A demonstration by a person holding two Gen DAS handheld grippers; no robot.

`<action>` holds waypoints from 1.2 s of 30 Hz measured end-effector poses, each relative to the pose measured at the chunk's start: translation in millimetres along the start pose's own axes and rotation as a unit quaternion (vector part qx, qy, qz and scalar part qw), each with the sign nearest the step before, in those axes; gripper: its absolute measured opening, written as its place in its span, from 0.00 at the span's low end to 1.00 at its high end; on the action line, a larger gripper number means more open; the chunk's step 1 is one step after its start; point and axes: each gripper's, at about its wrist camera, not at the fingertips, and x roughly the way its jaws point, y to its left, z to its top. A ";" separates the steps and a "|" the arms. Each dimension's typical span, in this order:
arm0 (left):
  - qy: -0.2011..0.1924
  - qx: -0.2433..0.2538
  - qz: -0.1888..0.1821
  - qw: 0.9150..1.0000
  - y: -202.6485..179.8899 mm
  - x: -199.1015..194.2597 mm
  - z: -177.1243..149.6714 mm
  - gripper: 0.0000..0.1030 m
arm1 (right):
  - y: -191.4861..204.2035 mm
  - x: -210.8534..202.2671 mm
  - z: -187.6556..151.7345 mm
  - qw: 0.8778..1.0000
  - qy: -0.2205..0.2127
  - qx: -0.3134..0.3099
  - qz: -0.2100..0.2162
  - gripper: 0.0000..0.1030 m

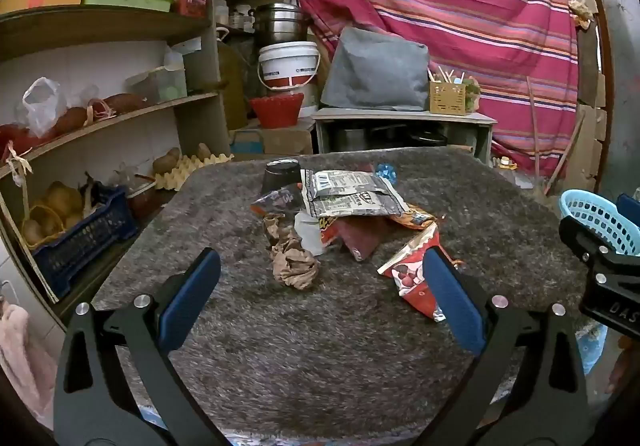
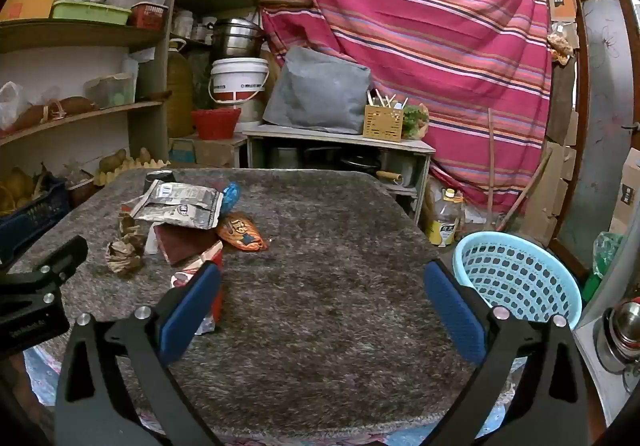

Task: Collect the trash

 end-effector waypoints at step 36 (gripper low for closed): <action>0.007 -0.001 0.001 1.000 3.8 4.8 -0.8 0.95 | -1.1 -0.3 1.2 1.000 0.001 -0.003 -0.002 0.96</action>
